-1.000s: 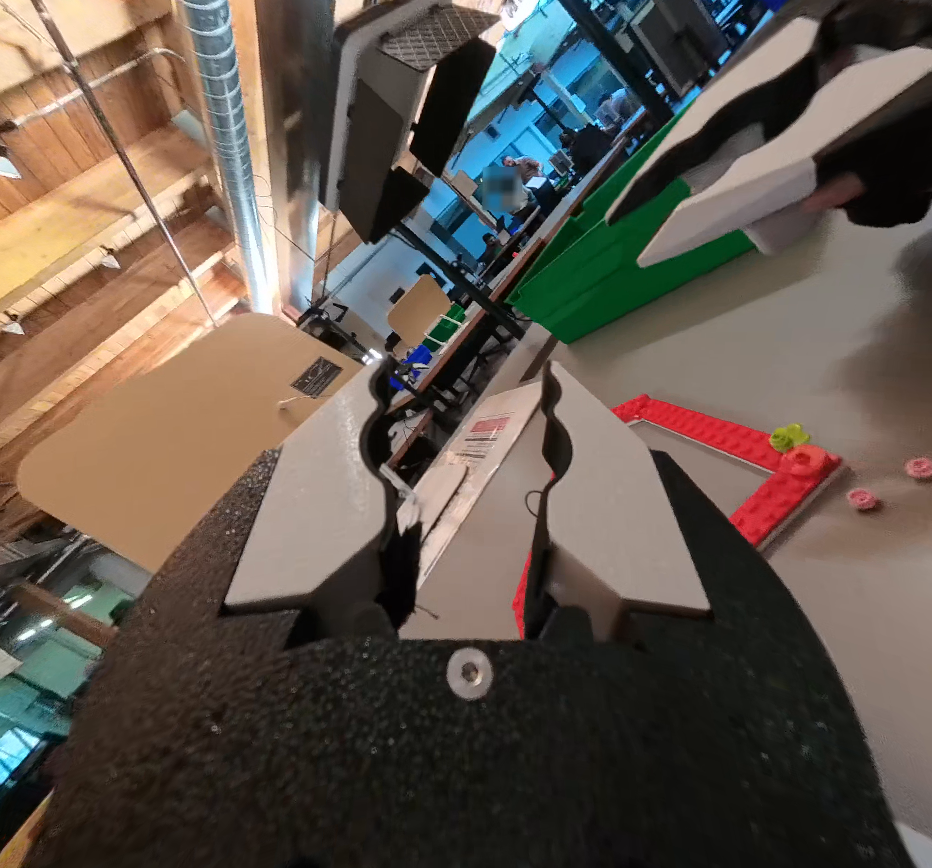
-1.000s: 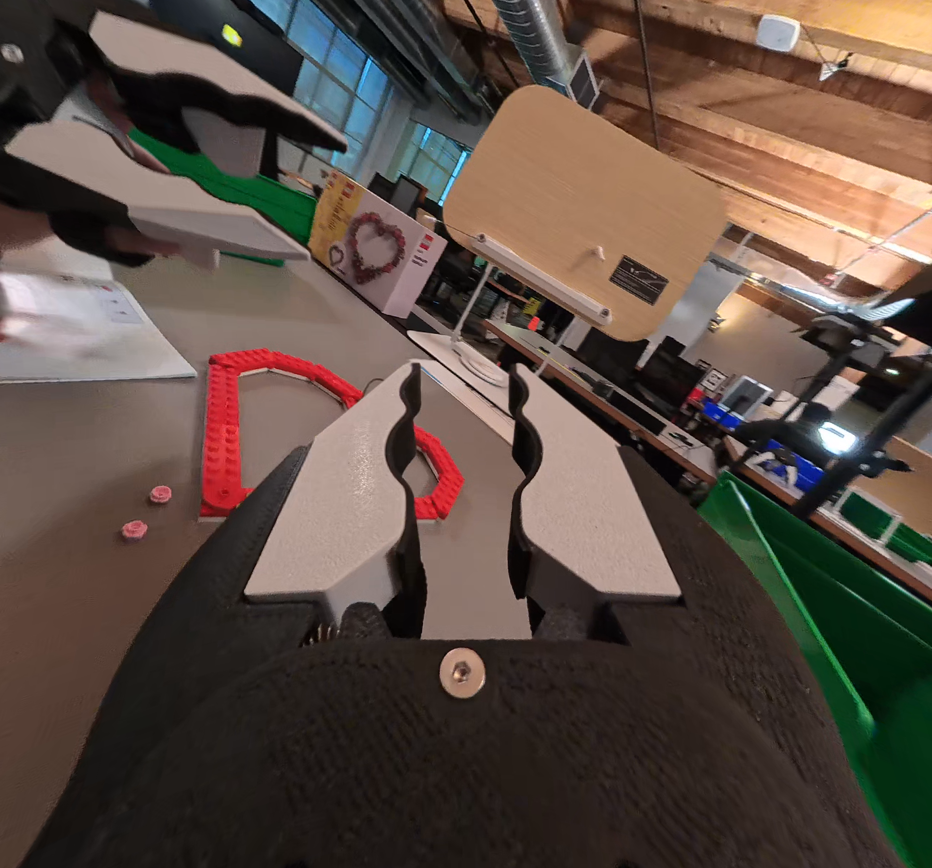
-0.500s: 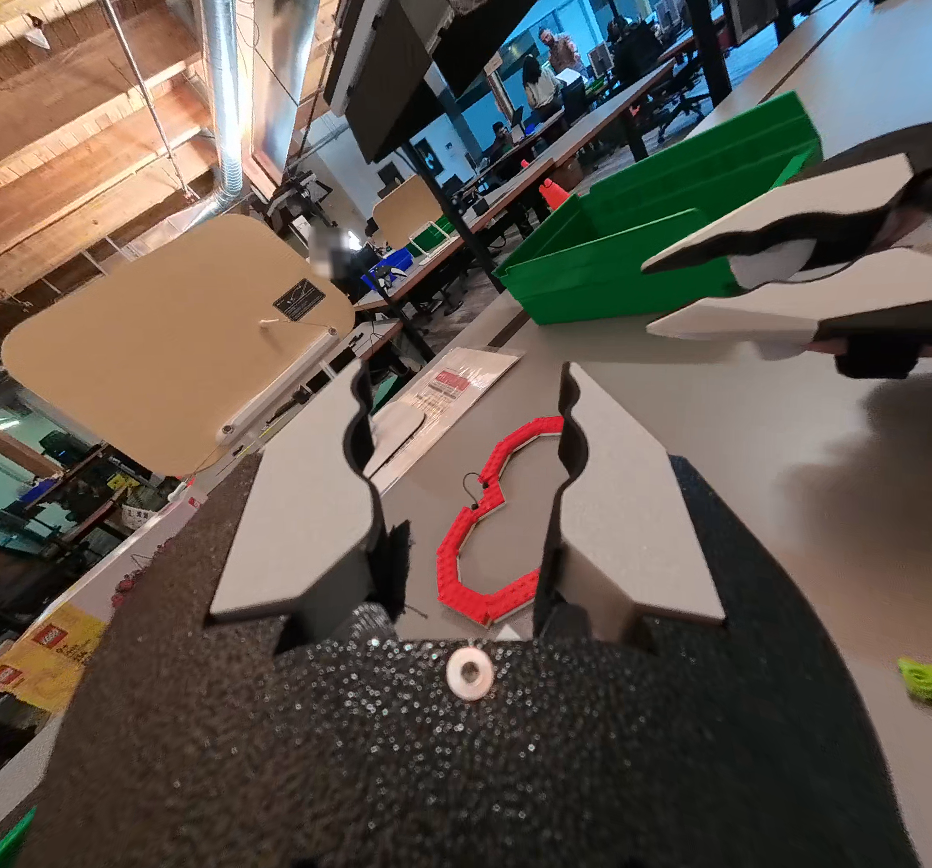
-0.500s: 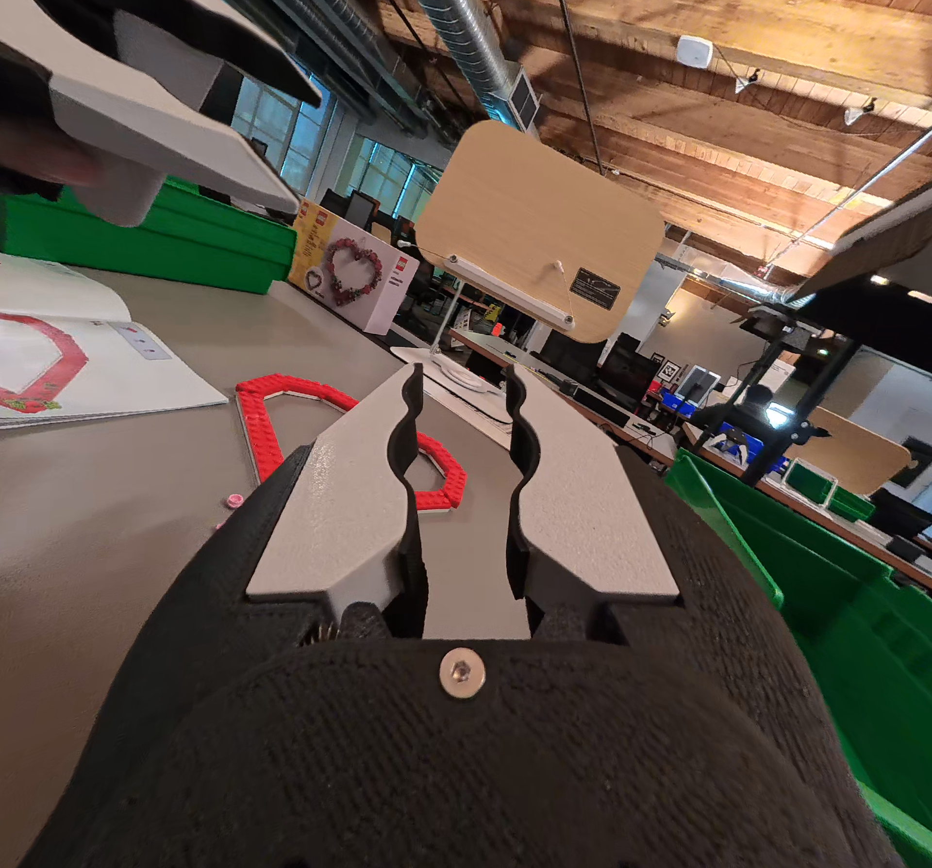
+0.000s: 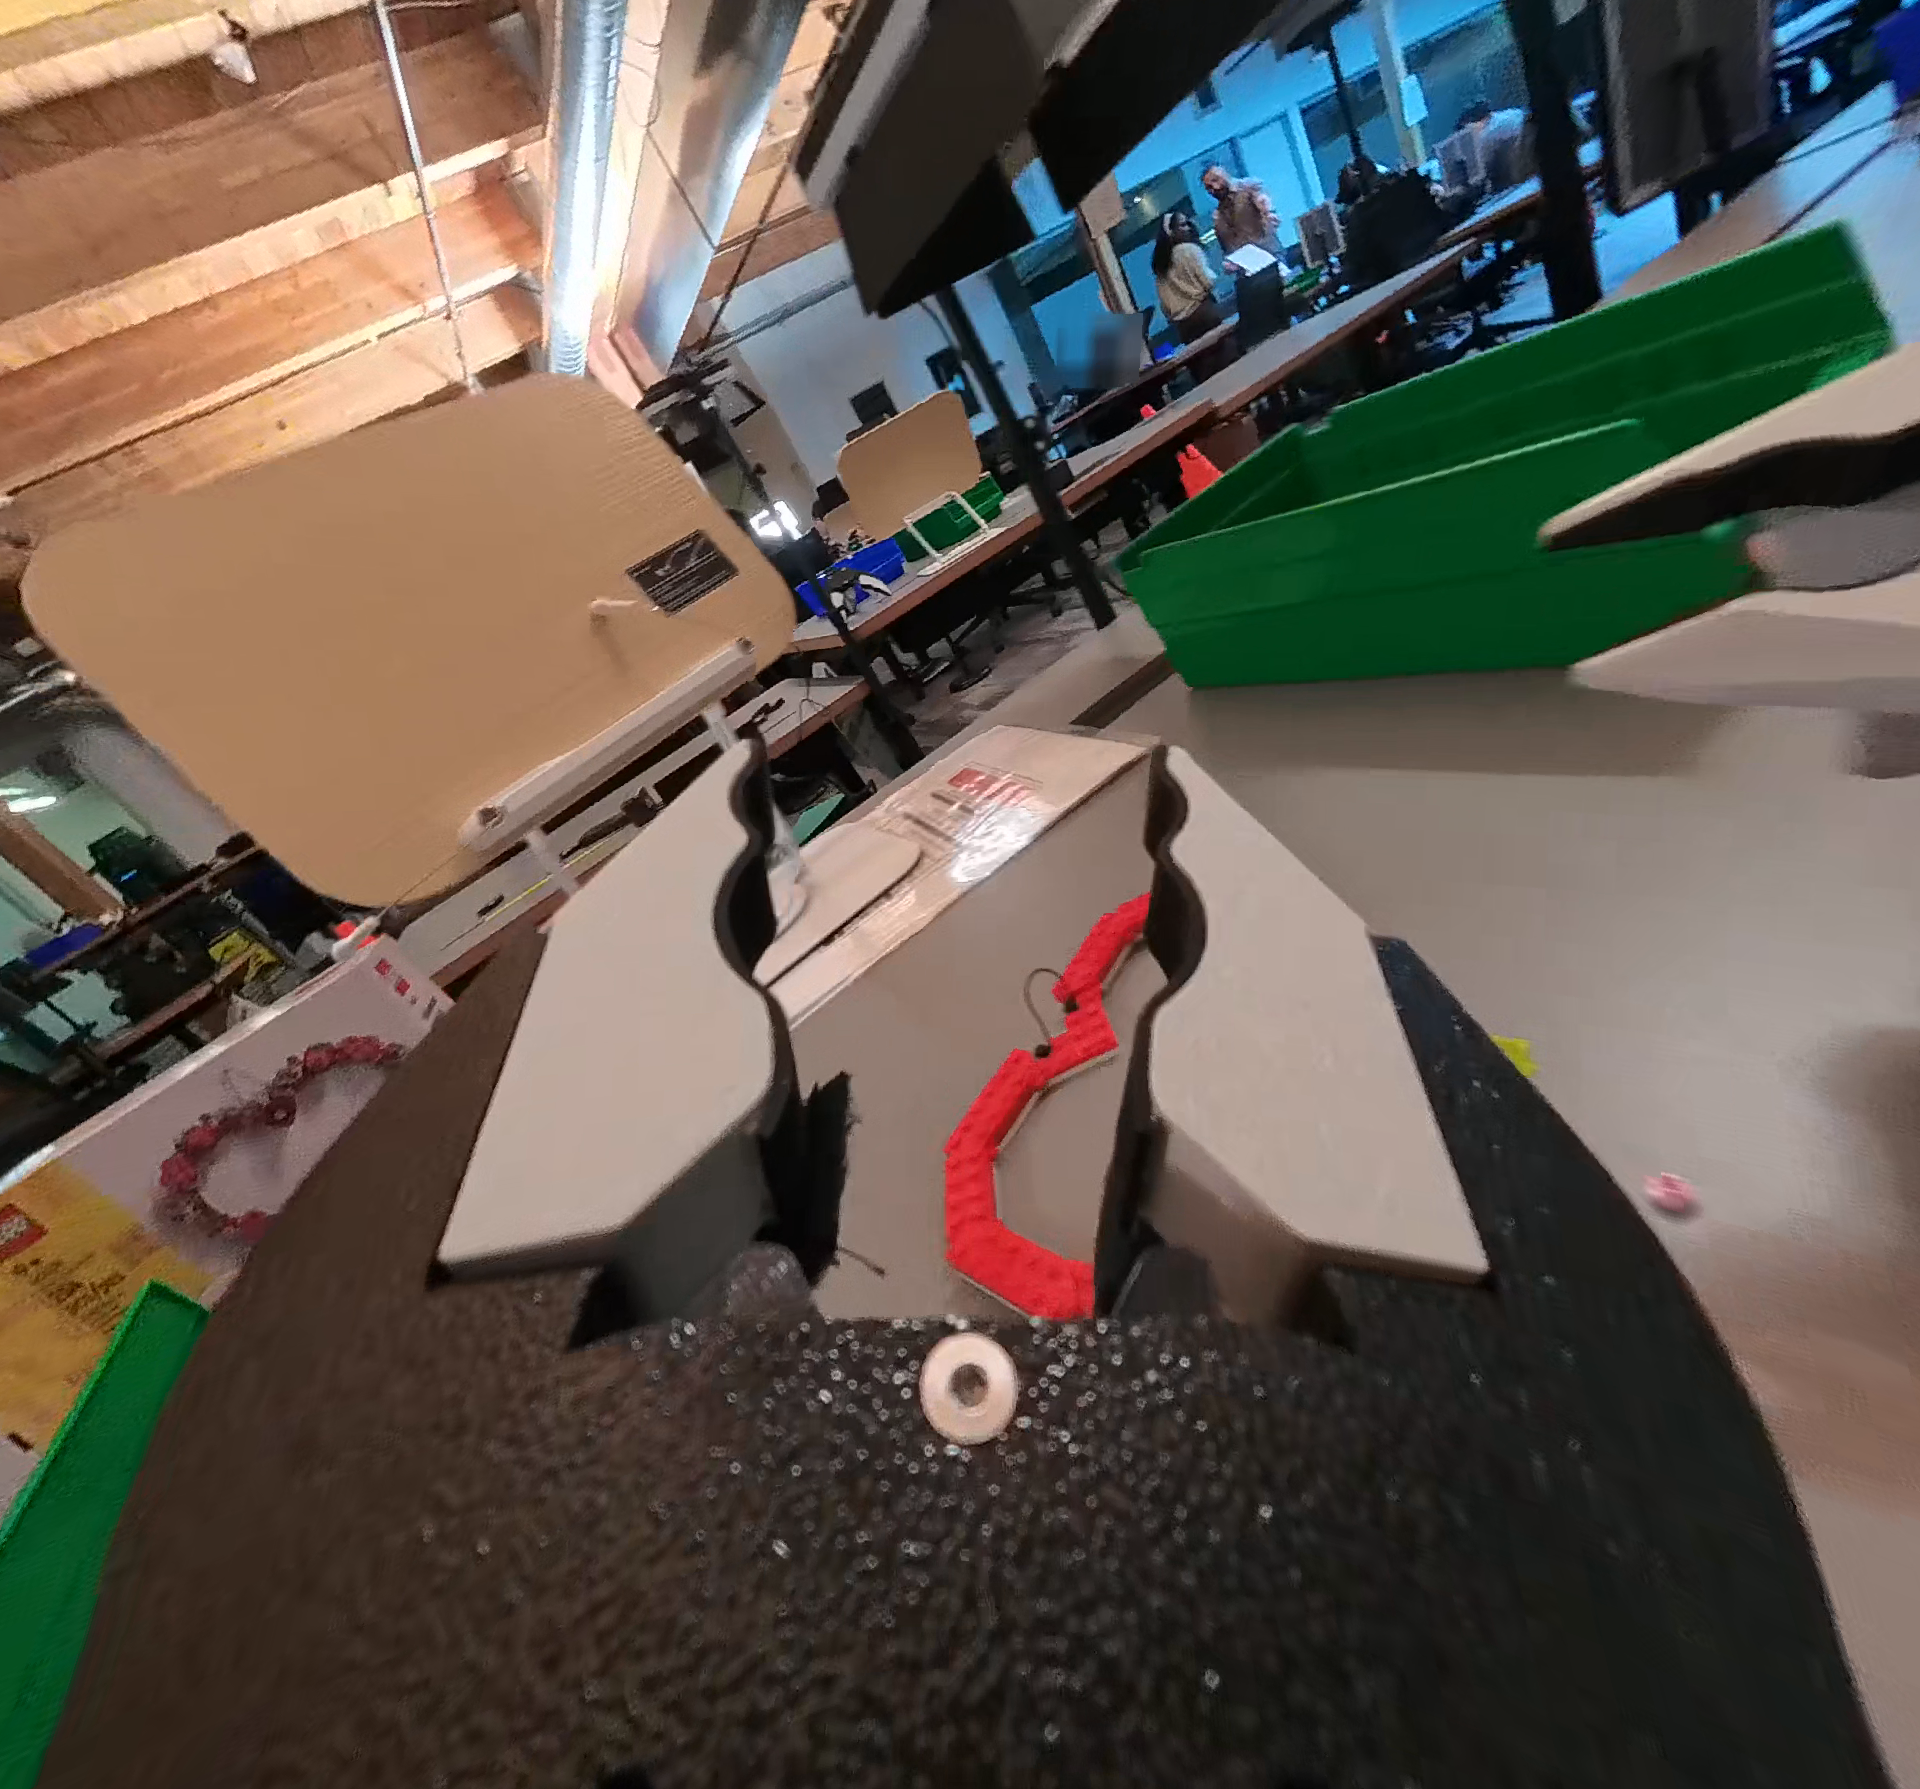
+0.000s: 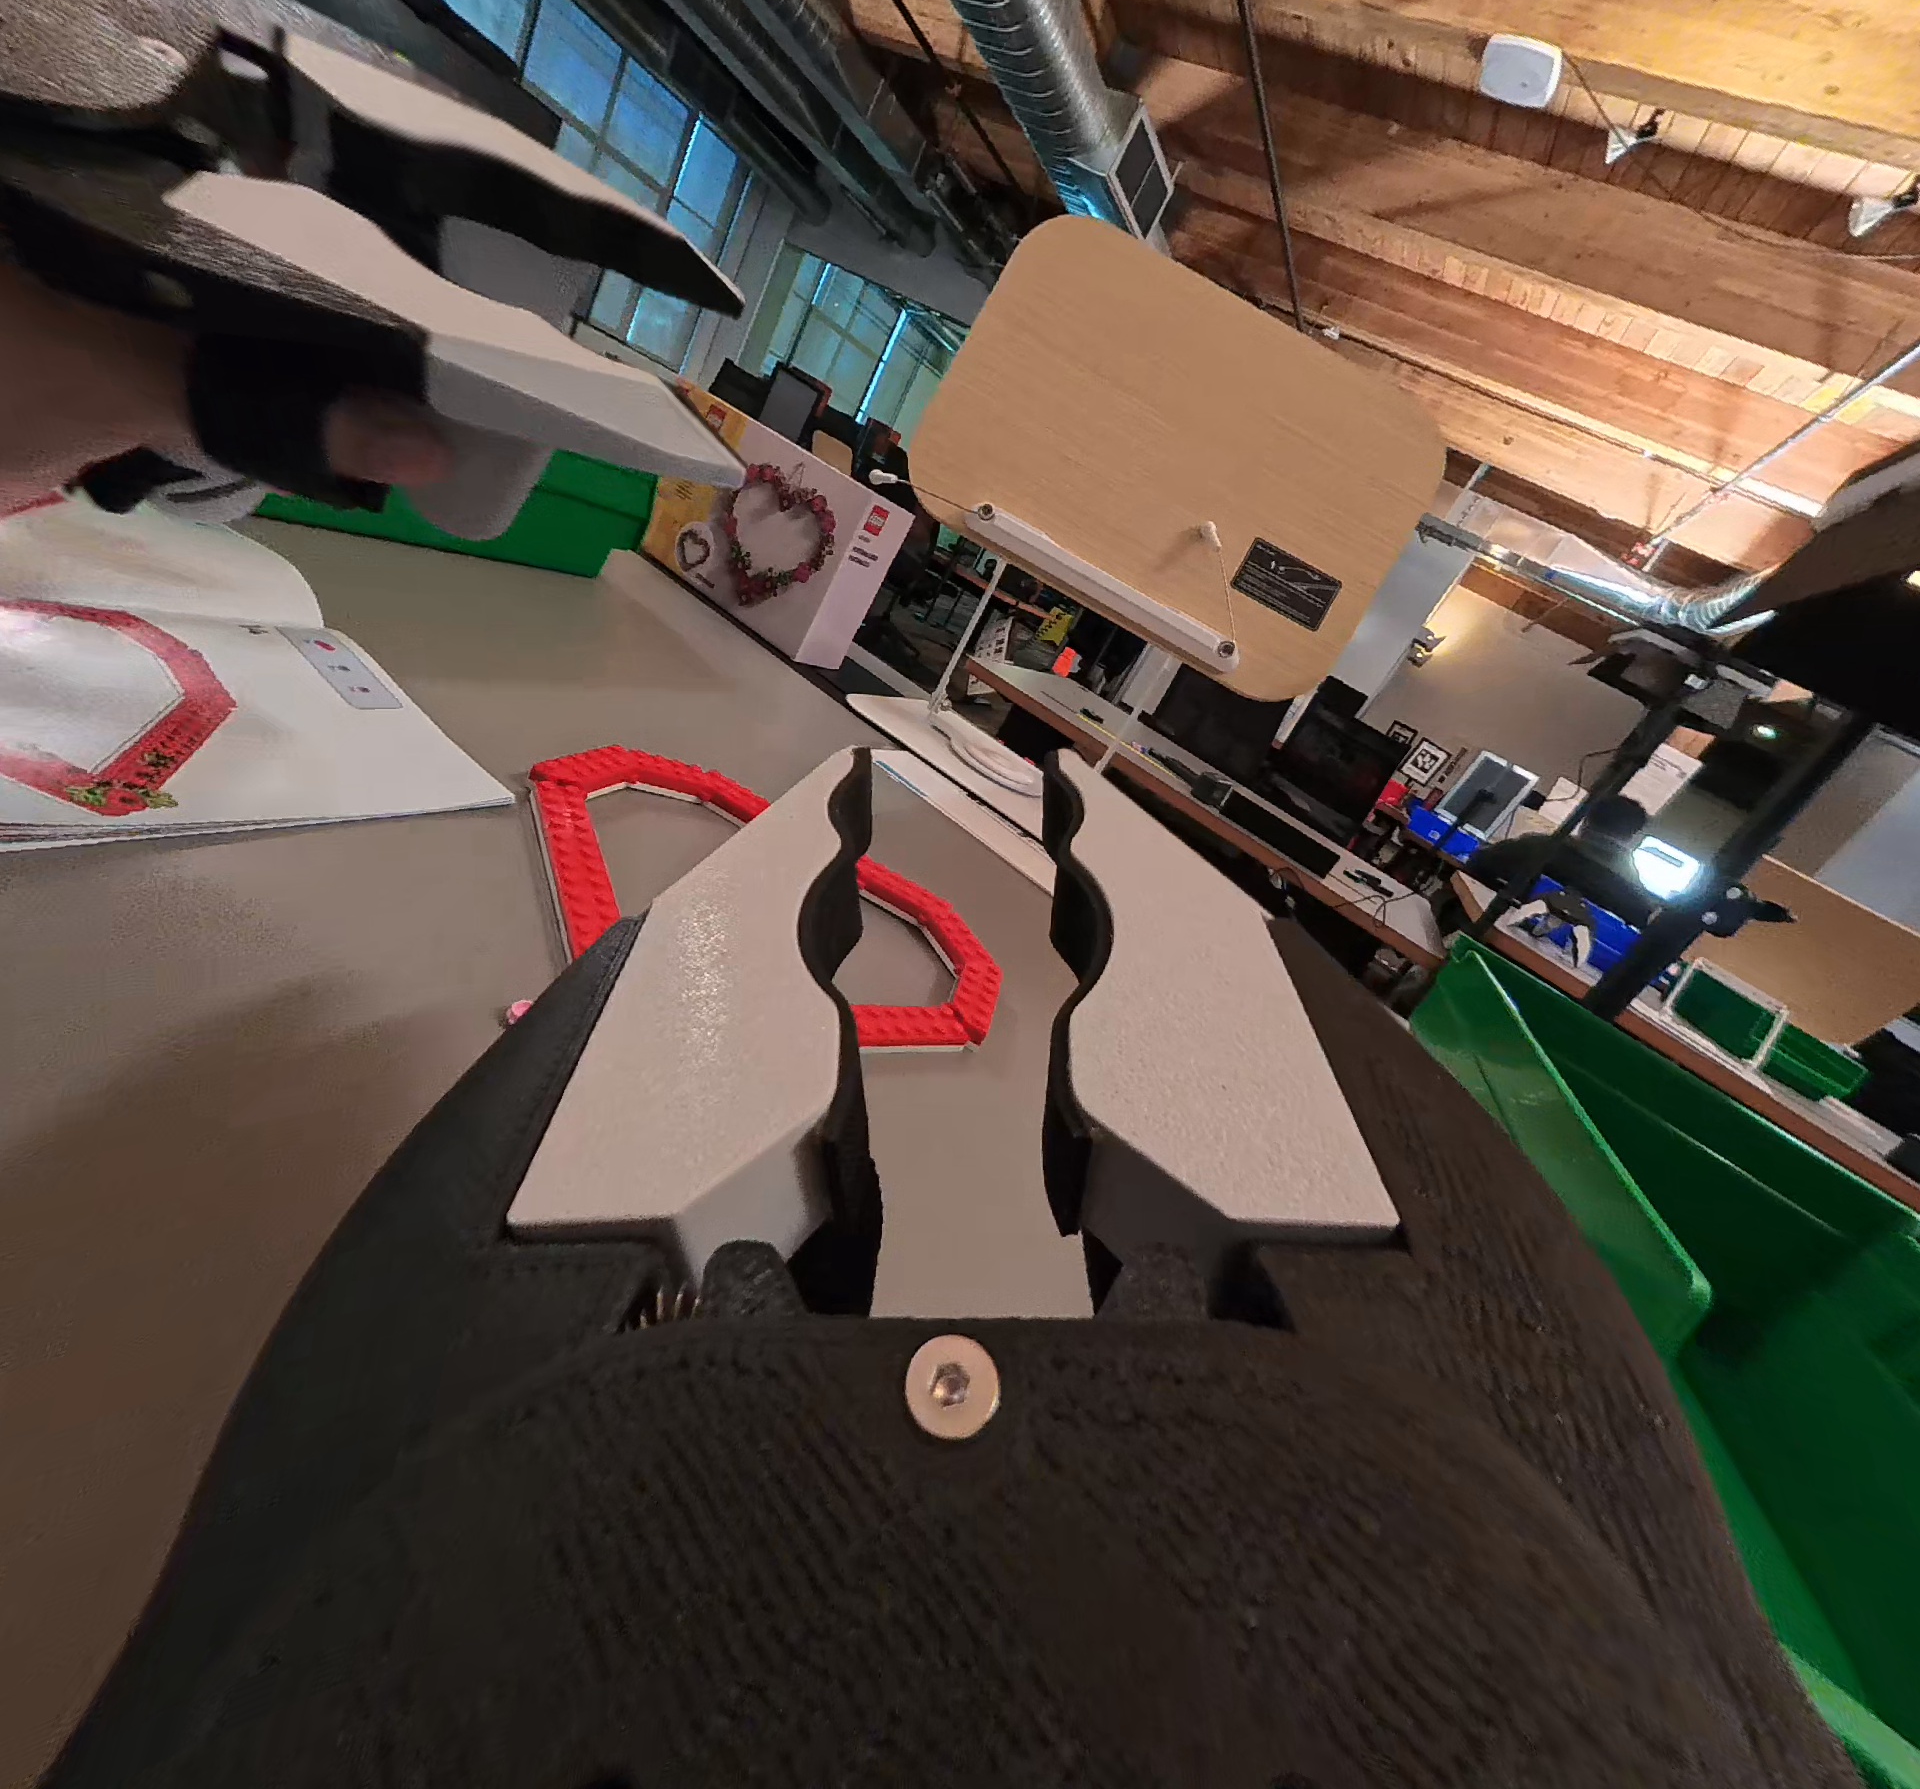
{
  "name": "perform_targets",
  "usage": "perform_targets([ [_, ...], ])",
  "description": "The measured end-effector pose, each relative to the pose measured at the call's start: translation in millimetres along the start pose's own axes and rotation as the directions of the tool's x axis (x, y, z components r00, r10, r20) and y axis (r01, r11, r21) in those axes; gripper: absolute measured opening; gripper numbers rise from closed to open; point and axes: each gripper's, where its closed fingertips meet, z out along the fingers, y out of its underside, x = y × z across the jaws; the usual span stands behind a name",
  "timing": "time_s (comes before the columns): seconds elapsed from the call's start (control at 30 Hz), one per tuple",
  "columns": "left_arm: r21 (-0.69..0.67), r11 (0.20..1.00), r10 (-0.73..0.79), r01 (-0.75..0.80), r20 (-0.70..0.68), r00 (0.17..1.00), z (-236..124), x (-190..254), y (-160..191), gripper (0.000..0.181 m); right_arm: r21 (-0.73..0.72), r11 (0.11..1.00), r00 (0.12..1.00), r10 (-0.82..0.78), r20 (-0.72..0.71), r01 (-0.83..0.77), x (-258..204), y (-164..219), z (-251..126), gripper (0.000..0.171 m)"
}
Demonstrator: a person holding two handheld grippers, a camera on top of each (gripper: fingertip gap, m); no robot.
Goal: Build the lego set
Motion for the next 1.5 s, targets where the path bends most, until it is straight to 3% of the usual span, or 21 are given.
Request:
perform_targets([
  [0.23,-0.008,0.989,-0.148,0.148,-0.009,0.989,33,-31,26,0.070,0.013,0.998,0.998,0.060,-0.015,-0.060,9,1,-4,0.032],
  [0.33,-0.021,0.990,-0.140,0.139,-0.037,0.990,42,-32,36,0.071,0.017,0.997,0.998,0.070,-0.006,-0.070,9,0,-8,0.032],
  [0.7,0.108,0.973,-0.186,0.204,-0.160,0.970,28,-8,29,0.066,-0.015,0.994,0.994,0.109,0.025,-0.109,5,1,-17,0.032],
  [0.8,0.131,0.982,-0.116,0.140,-0.177,0.977,24,6,32,0.063,-0.069,0.988,0.985,0.146,0.092,-0.140,-7,9,-13,0.033],
  [0.93,0.138,0.986,-0.061,0.095,-0.235,0.970,25,22,28,0.063,-0.137,0.984,0.939,0.152,0.309,-0.114,-36,20,2,0.034],
  [1.03,0.159,0.982,-0.057,0.100,-0.255,0.965,22,22,22,0.066,-0.216,0.976,0.823,0.147,0.549,-0.030,-57,36,14,0.037],
  [1.1,0.170,0.981,-0.050,0.089,-0.219,0.974,21,16,22,0.065,-0.311,0.950,0.644,0.257,0.721,-0.030,-72,38,16,0.037],
  [1.17,0.183,0.980,-0.047,0.081,-0.182,0.982,20,10,21,0.064,-0.468,0.883,0.446,0.408,0.797,0.028,-80,41,16,0.046],
  [1.2,0.190,0.978,-0.052,0.085,-0.171,0.984,19,8,21,0.063,-0.517,0.850,0.395,0.443,0.805,0.099,-81,45,18,0.050],
  [1.3,0.198,0.976,-0.061,0.093,-0.165,0.984,19,7,22,0.062,-0.517,0.778,0.347,0.403,0.847,0.358,-78,60,24,0.050],
  [1.37,0.191,0.976,-0.070,0.102,-0.169,0.983,19,6,23,0.062,-0.579,0.671,0.277,0.511,0.814,0.463,-79,61,9,0.039],
  [1.5,0.176,0.977,-0.085,0.120,-0.198,0.977,21,10,25,0.061,-0.543,0.613,0.300,0.459,0.836,0.574,-75,69,4,0.033],
])
